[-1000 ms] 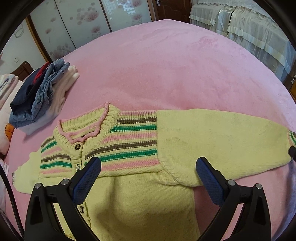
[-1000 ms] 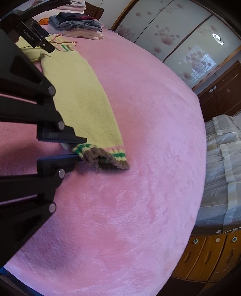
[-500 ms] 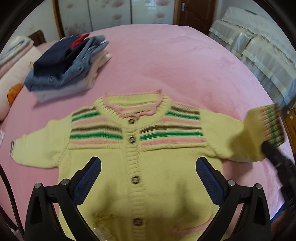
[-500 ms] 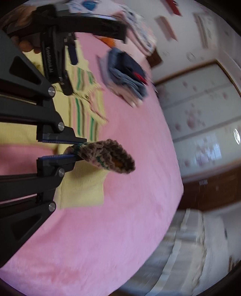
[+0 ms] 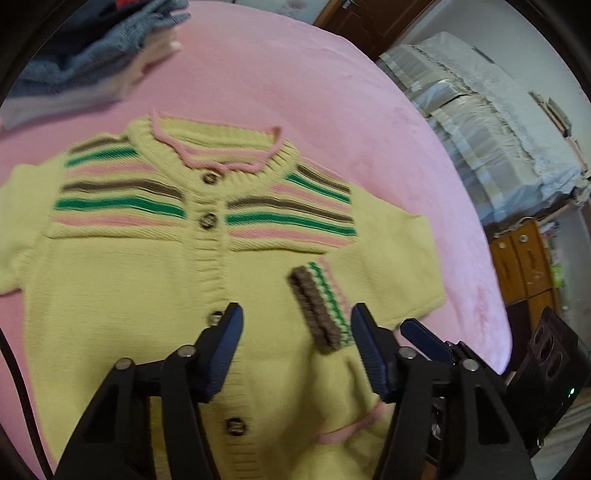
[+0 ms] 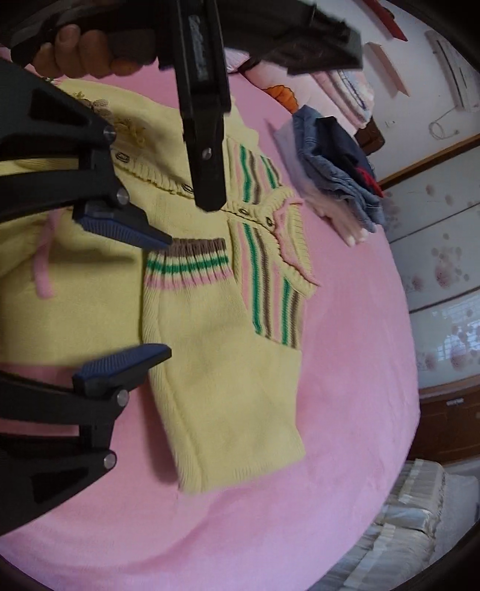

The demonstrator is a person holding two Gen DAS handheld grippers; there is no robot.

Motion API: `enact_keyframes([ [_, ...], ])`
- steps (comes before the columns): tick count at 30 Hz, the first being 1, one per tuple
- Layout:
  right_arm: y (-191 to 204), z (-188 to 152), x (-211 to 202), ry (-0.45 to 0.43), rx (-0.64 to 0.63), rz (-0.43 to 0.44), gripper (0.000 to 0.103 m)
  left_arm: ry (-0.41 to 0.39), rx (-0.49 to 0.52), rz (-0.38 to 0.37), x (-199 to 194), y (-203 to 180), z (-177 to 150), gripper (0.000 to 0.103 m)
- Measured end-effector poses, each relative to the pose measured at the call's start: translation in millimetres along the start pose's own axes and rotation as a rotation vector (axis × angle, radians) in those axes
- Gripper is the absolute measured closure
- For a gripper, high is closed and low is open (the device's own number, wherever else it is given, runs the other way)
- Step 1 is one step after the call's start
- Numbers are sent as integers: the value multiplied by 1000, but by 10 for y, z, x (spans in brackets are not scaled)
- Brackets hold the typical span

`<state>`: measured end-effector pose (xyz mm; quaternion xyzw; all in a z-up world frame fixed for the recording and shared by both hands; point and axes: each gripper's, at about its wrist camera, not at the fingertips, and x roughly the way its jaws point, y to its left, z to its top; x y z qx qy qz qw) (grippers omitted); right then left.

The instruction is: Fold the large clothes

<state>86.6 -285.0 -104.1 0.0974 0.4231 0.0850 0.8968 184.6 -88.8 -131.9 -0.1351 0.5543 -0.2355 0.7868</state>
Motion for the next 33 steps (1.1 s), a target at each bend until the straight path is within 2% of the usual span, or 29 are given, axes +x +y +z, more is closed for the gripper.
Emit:
enact_keyframes([
  [2, 45, -24, -27, 2, 13, 4, 49, 29, -29, -54, 108, 4, 1, 53],
  [4, 1, -61, -71, 5, 43, 26, 49, 58, -75, -113, 226, 36, -7, 61],
  [7, -71, -145, -115, 12, 85, 44, 49, 92, -128, -164, 371, 78, -42, 63],
  [13, -125, -254, -98, 30, 114, 69, 49, 126, -184, -169, 642, 111, -74, 63],
  [18, -225, -278, -73, 38, 148, 64, 49, 129, -172, -159, 740, -37, -9, 64],
  [19, -251, -278, -71, 38, 157, 61, 49, 127, -168, -154, 752, -77, 5, 87],
  [20, -277, -281, -69, 38, 165, 57, 49, 134, -167, -161, 778, -120, 13, 96],
  [21, -318, -283, -55, 42, 178, 51, 49, 145, -174, -164, 789, -155, 34, 95],
  [24, -419, -288, -6, 57, 223, 56, 49, 112, -135, -106, 693, -344, 113, 97],
  [28, -474, -245, 54, 61, 259, 65, 49, 4, -72, -125, 248, -623, 301, 97],
  [33, -533, -30, 184, 40, 310, 68, 49, -131, 4, -132, -261, -920, 620, 97],
])
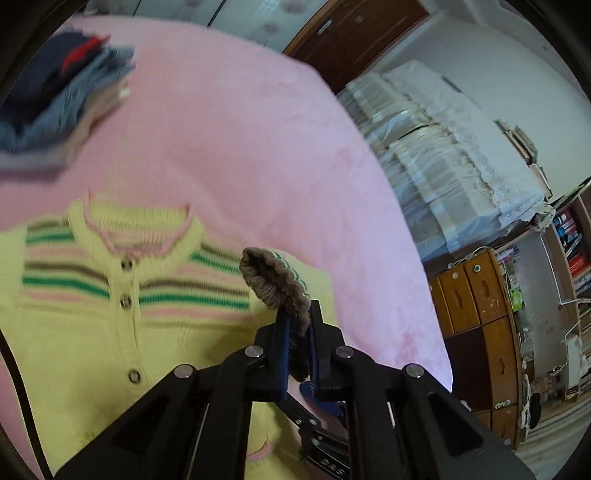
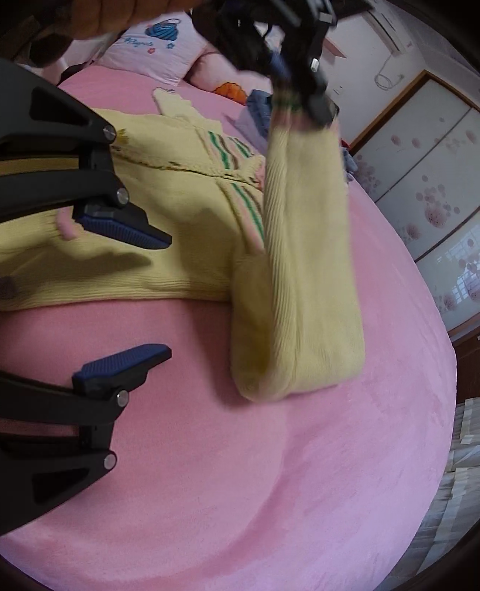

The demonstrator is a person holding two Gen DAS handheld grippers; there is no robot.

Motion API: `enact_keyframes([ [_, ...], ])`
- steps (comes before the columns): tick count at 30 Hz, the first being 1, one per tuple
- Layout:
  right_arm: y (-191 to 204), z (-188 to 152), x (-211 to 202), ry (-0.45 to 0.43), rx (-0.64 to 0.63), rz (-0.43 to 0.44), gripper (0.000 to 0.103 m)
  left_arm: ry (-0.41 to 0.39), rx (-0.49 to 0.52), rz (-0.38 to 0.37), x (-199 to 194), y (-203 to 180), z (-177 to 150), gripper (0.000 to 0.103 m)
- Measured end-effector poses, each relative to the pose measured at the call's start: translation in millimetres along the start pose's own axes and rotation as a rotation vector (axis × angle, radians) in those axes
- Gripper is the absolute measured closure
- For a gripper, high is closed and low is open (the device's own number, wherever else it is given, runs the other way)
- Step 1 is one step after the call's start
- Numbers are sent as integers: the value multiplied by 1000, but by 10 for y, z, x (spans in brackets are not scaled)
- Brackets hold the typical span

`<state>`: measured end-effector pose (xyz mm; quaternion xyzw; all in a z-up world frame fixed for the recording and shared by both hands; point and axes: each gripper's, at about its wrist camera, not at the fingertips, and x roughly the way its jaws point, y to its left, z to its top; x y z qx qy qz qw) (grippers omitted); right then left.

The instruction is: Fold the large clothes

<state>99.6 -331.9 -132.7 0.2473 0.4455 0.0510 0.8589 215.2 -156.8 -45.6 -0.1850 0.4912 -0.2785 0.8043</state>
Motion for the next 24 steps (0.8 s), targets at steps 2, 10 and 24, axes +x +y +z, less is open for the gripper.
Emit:
enact_keyframes([
  [2, -19, 101, 56, -10, 31, 7, 49, -37, 29, 14, -132, -72, 109, 97],
  [10, 130, 347, 313, -19, -59, -66, 90, -95, 44, 99, -530, 193, 392, 97],
  [24, 353, 215, 357, -10, -215, -221, 91, 7, -140, 335, -156, 1728, 123, 97],
])
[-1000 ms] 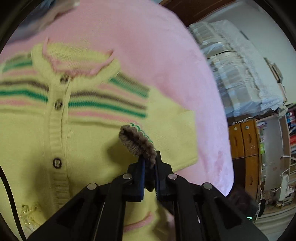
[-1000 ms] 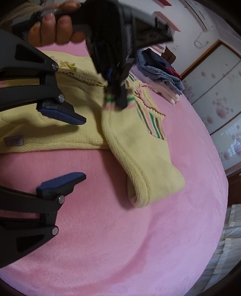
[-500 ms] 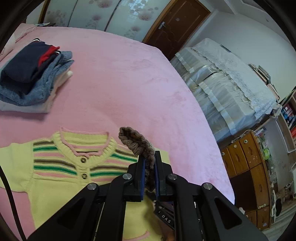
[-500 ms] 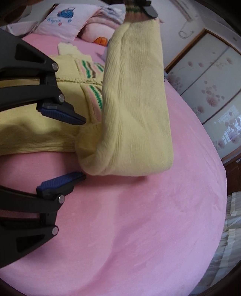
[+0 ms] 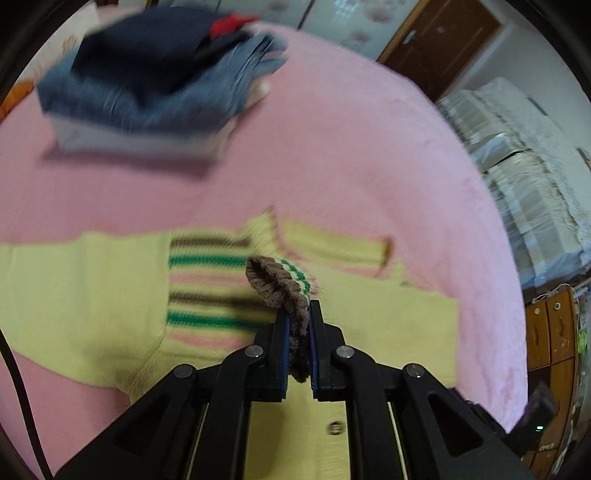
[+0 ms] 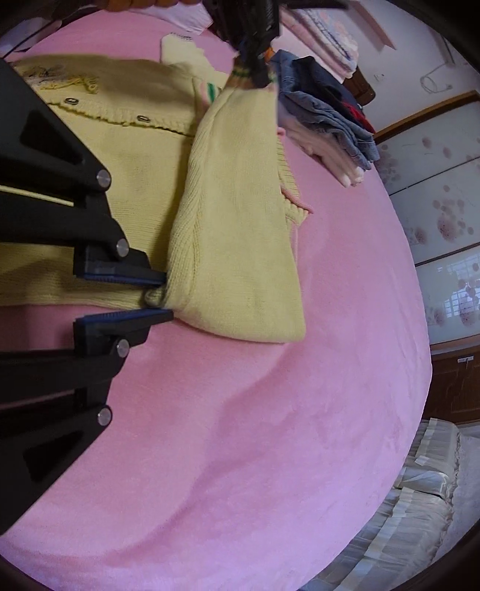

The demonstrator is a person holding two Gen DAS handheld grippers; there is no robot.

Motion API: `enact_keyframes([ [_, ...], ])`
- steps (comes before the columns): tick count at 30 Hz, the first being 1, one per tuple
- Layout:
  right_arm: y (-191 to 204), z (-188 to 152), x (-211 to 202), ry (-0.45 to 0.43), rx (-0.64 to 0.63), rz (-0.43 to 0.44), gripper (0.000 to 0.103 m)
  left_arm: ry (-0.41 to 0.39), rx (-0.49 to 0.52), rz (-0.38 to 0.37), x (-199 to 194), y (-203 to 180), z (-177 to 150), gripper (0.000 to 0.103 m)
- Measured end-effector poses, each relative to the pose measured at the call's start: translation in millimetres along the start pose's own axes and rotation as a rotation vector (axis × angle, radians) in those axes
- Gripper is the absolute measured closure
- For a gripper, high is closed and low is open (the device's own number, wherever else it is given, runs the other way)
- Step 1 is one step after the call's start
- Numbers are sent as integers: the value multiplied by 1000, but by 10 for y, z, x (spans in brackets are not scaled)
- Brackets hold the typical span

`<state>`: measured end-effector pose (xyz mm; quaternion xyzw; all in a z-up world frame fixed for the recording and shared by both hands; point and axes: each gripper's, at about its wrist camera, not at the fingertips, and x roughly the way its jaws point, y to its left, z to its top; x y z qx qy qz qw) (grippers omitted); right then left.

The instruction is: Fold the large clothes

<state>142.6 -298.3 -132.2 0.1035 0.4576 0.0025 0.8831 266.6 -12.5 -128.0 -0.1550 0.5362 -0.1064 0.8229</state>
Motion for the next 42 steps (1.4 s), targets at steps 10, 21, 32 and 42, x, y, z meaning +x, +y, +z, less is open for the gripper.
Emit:
enact_keyframes([
  [10, -55, 115, -396, 3, 18, 127, 56, 63, 0, -57, 120, 303, -217, 58],
  [21, -207, 806, 46, -28, 71, 84, 52, 52, -32, -69, 186, 493, 37, 70],
  [32, -87, 996, 487, 6, -8, 60, 94, -78, 19, 1, 32, 264, 88, 96],
  [42, 51, 947, 532, 19, -97, -51, 88, -13, 19, 67, 272, 302, 25, 90],
])
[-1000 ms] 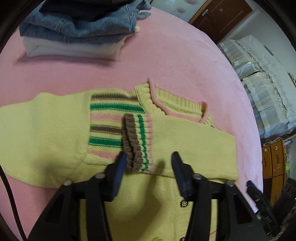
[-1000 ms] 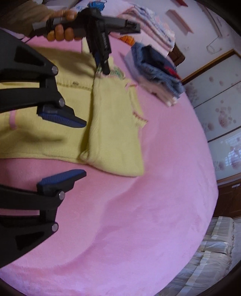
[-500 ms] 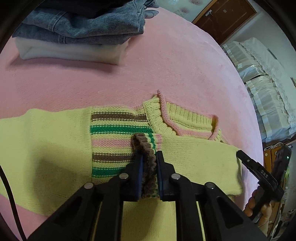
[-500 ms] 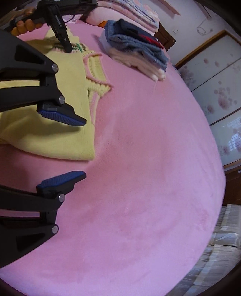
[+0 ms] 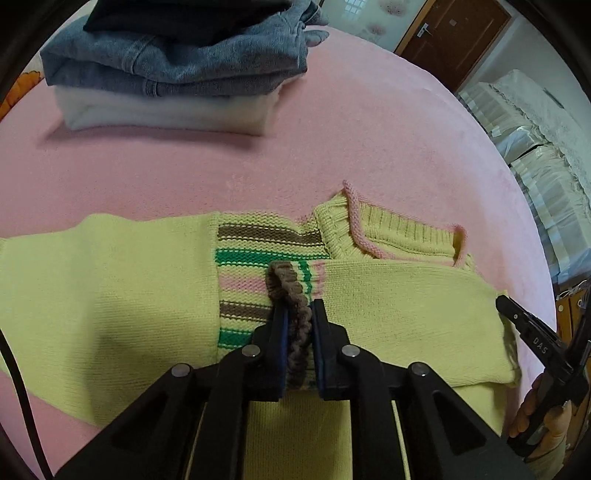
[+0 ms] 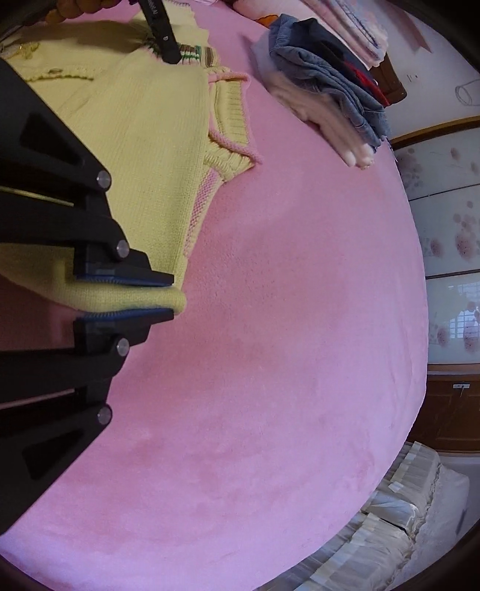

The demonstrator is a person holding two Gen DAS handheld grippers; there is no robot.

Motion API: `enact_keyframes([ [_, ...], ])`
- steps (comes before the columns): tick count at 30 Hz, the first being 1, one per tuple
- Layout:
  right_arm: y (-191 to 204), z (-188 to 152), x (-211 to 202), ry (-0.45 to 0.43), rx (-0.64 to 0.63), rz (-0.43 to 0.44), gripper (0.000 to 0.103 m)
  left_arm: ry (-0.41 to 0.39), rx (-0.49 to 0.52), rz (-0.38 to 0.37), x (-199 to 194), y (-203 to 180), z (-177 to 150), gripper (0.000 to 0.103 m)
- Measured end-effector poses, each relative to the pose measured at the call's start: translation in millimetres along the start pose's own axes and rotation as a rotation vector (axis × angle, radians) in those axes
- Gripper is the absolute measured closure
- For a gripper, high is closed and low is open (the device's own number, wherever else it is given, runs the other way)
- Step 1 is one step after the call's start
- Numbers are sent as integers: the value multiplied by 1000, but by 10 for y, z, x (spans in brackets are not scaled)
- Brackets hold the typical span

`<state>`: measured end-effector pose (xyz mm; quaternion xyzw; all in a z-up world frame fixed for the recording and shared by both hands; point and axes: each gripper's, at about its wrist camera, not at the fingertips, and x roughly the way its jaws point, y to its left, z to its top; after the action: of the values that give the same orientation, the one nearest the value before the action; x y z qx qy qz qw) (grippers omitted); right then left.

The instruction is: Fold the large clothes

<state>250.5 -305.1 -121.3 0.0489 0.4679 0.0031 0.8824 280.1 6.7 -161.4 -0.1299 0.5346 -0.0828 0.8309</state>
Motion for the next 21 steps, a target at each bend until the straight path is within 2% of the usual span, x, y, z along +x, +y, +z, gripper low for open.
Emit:
enact_keyframes([
  [1, -13, 3, -75, -9, 9, 9, 87, -6, 2, 12, -46, -13, 7, 81],
  [2, -7, 10, -157, -24, 14, 18, 86, -20, 8, 27, -121, -33, 6, 77],
  [4, 8, -13, -377, -72, 20, 38, 85, -86, 30, 17, -328, -82, -29, 54],
  [6, 97, -70, -562, -108, 19, 68, 85, -139, 61, 11, -510, -190, -79, 37],
  [7, 147, -97, -620, -119, 14, 82, 85, -155, 72, 9, -594, -247, -97, 36],
  [10, 407, -210, -720, -125, -12, 141, 86, -138, 69, -17, -700, -352, -106, 36],
  [14, 813, -343, -606, -94, -53, 214, 86, -119, 55, -34, -581, -473, -107, 39],
  [17, 1021, -459, -369, -38, -68, 230, 86, -79, 73, -17, -339, -593, -171, 53],
  [19, 1013, -504, -243, -19, -62, 197, 86, -33, 84, 29, -150, -574, -211, 57],
  [20, 971, -506, -215, -20, -52, 185, 89, -18, 88, 53, -87, -558, -230, 61],
  [21, 904, -504, -209, -21, -37, 177, 89, -10, 91, 71, -41, -517, -244, 69],
])
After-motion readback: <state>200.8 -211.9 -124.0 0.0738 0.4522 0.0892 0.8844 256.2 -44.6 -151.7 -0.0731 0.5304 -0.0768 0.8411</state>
